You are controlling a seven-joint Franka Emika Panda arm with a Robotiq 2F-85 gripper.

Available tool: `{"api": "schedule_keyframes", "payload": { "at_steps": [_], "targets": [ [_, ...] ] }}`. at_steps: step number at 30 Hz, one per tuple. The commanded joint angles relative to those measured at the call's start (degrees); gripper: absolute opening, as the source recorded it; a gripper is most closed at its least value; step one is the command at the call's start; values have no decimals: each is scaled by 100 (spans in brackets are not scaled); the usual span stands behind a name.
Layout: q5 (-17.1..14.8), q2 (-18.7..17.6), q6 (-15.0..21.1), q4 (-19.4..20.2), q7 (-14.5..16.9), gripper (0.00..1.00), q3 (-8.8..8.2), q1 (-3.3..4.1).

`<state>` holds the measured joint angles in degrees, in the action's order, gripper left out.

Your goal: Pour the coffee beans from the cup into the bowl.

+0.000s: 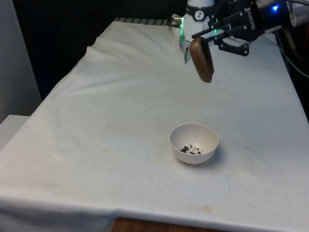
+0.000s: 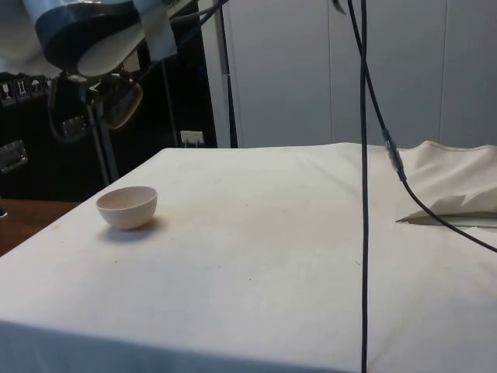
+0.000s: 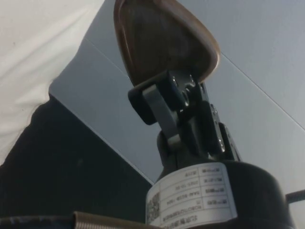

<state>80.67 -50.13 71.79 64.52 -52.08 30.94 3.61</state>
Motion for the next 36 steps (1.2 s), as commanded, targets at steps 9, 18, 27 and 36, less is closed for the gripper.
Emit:
{"api": "schedule_keyframes", "payload": {
  "at_steps": [9,18,27,36],
  "targets": [
    [-298,63,401,40,0,0,52,-172],
    [-350,97,613,92,34,0,57,-212],
    [-413,97,808,97,92,0,57,-241],
    [-527,109,997,92,143,0,63,-281]
  ]
}}
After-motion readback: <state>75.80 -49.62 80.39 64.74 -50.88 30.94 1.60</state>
